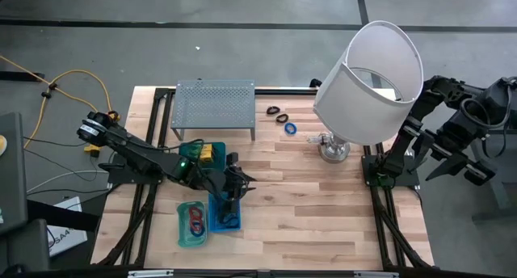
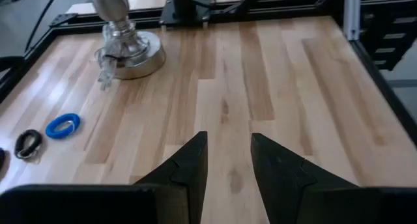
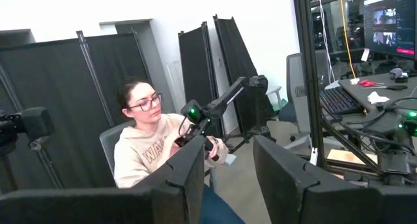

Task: Pick & Place Office Desk Supplies
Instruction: Put the blue spring keychain into the green bin

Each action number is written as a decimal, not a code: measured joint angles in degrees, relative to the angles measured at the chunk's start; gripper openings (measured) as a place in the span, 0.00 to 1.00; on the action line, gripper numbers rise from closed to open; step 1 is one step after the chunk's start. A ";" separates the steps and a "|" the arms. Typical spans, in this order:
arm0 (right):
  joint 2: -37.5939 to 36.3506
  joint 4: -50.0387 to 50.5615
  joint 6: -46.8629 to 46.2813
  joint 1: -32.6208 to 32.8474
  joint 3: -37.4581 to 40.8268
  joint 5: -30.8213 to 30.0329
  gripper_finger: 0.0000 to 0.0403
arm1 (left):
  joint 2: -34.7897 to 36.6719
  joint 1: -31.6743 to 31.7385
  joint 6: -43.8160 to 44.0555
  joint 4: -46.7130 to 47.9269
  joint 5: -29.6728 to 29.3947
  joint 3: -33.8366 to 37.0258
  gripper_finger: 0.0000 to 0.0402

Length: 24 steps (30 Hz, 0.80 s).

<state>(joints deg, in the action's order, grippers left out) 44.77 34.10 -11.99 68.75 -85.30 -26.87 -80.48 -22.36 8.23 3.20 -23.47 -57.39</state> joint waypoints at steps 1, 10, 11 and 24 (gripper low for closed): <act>0.00 0.00 0.00 0.00 0.00 0.00 0.30 | -0.28 0.35 -0.42 -0.38 -0.03 0.00 0.28; 0.00 -0.03 0.01 0.00 0.00 0.01 0.30 | -7.71 5.89 -10.05 -5.95 0.89 -2.64 0.28; 0.00 -0.03 0.00 0.00 0.00 0.01 0.30 | -9.01 6.55 -11.28 -6.89 1.37 -3.54 0.28; 0.00 0.02 0.01 -0.01 0.00 0.00 0.30 | -26.12 16.18 -22.42 1.46 4.24 -22.08 0.28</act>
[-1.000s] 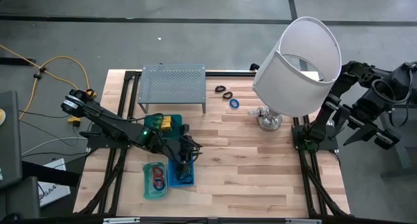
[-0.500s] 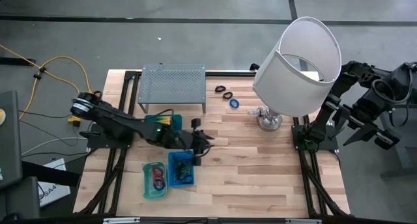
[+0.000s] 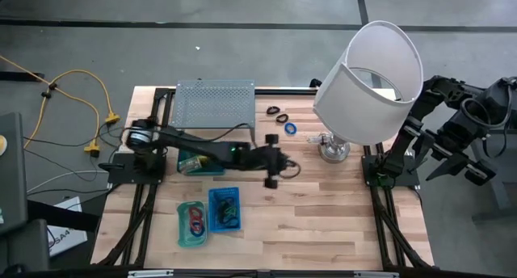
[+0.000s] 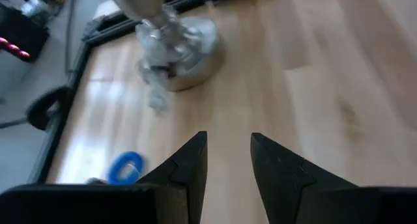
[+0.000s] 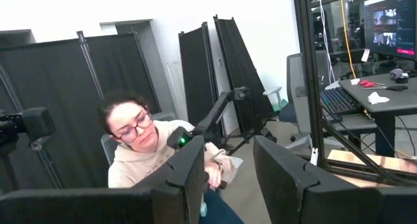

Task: Pick & Place Office Desk Supplies
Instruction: Put the blue spring keychain into the green bin

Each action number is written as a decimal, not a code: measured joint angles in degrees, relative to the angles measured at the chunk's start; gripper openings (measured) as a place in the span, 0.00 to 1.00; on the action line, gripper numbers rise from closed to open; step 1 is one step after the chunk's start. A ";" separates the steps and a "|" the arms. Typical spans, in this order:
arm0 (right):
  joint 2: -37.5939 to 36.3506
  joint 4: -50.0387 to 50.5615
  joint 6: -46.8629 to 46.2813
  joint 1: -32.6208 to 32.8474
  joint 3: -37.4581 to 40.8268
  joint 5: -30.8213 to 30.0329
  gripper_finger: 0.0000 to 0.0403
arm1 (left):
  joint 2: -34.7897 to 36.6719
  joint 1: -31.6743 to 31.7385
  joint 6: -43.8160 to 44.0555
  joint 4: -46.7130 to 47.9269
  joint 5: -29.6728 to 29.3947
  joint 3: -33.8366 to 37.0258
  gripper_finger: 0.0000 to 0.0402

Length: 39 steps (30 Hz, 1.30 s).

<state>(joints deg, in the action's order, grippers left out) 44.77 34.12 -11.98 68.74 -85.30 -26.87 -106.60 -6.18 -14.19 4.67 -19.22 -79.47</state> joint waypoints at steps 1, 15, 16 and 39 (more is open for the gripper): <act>0.00 -0.05 -0.01 0.01 0.00 0.02 0.30 | -1.21 0.88 -1.00 -1.02 0.10 -1.16 0.28; 0.00 0.01 0.01 -0.01 0.00 0.01 0.30 | -7.92 11.00 -4.21 -0.94 3.47 -2.49 0.28; 0.00 -0.03 0.01 -0.01 0.00 0.01 0.30 | -7.92 11.26 -4.26 -1.59 3.45 -2.49 0.28; 0.00 -0.01 0.00 0.00 0.00 0.00 0.30 | -16.95 14.28 -7.32 7.73 3.42 -17.48 0.28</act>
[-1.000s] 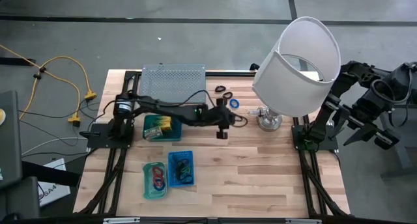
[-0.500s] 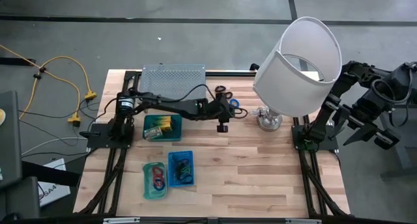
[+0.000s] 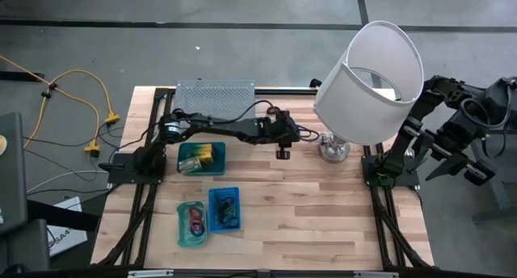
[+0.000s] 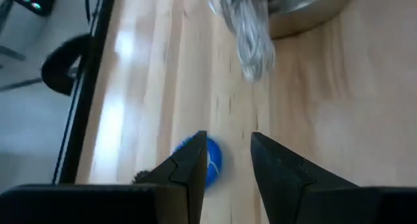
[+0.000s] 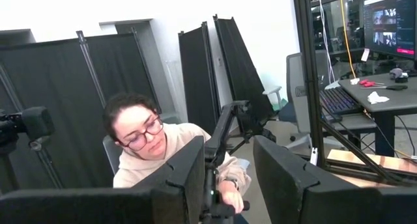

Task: Pick & Place Office Desk Supplies
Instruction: Put the blue spring keychain into the green bin

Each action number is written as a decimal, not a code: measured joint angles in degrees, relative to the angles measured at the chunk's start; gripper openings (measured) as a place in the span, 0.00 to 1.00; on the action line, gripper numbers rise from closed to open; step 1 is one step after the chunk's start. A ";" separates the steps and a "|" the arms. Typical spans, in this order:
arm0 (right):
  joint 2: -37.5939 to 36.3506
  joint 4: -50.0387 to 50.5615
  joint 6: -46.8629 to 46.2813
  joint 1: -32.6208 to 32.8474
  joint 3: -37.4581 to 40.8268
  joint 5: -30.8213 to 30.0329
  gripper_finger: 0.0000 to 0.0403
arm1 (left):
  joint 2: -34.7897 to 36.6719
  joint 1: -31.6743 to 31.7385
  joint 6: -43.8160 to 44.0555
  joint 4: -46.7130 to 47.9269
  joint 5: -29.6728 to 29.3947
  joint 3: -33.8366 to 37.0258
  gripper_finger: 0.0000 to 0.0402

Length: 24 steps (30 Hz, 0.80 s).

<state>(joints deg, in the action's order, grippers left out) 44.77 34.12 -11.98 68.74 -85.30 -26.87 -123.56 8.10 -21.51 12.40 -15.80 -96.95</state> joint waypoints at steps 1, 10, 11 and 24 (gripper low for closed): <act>0.00 0.01 -0.01 -0.01 0.00 0.00 0.30 | -0.06 0.09 -0.11 0.80 -0.07 -0.03 0.28; 0.00 0.02 0.00 -0.01 0.00 0.00 0.30 | -2.11 1.71 -2.45 0.25 0.07 -0.13 0.28; 0.00 0.04 0.00 -0.01 0.00 0.00 0.30 | -2.23 1.96 -2.50 0.79 0.09 0.03 0.28; 0.00 0.02 0.00 -0.01 0.00 0.00 0.30 | -5.18 2.95 -3.88 -3.88 2.54 0.00 0.28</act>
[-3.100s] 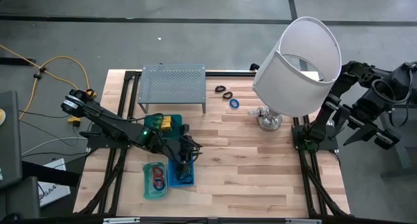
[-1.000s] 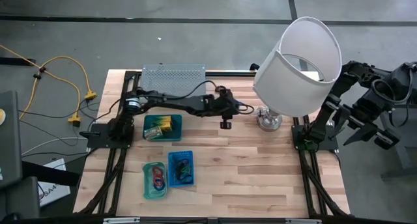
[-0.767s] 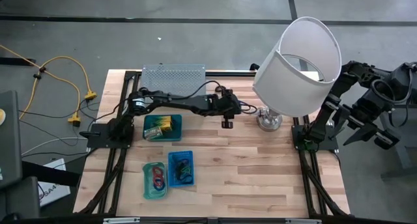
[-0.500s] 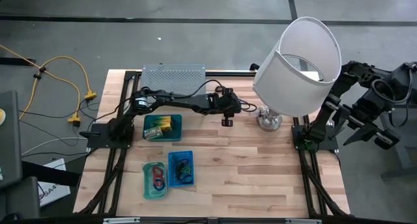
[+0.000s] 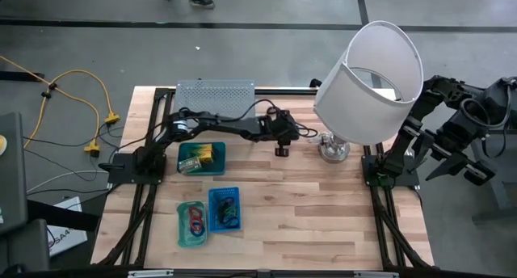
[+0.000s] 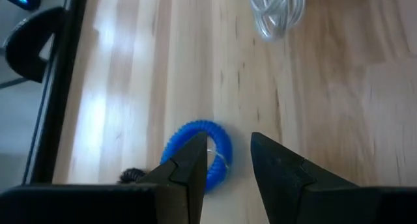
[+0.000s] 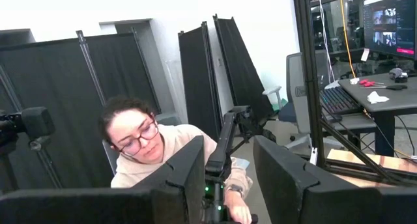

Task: Pick & Place Office Desk Supplies
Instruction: Put the blue spring keychain into the green bin

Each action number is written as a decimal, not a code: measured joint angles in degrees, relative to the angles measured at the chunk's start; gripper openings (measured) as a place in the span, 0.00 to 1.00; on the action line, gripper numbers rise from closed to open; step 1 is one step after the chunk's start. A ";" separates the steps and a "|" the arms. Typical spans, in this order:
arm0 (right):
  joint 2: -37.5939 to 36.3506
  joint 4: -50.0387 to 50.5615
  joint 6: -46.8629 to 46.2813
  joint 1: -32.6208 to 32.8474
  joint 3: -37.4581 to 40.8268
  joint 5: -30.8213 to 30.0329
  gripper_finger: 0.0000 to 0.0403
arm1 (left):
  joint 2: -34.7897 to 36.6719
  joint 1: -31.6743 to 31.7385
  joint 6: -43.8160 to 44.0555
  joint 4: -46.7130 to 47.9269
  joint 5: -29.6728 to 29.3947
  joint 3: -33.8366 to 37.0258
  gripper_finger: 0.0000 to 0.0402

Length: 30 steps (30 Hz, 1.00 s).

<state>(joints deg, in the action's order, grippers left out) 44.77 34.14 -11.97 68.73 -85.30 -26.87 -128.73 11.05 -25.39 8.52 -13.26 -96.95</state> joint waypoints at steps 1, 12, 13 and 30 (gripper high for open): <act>0.00 0.01 0.00 0.00 0.00 0.00 0.30 | -0.25 0.00 0.00 -0.16 0.00 0.00 0.28; 0.00 0.01 -0.01 0.01 0.00 0.00 0.30 | -2.38 0.28 1.27 -2.73 -1.20 0.02 0.28; 0.00 0.00 0.00 0.00 0.00 0.00 0.30 | -2.38 0.30 1.33 -2.71 -2.14 0.02 0.28; 0.00 -0.01 -0.01 0.00 0.00 0.01 0.30 | -2.38 2.29 9.50 -0.07 2.23 0.02 0.28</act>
<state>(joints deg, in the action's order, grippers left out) 44.77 34.13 -11.99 68.73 -85.30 -26.87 -131.11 13.34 -15.88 8.44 -11.03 -96.92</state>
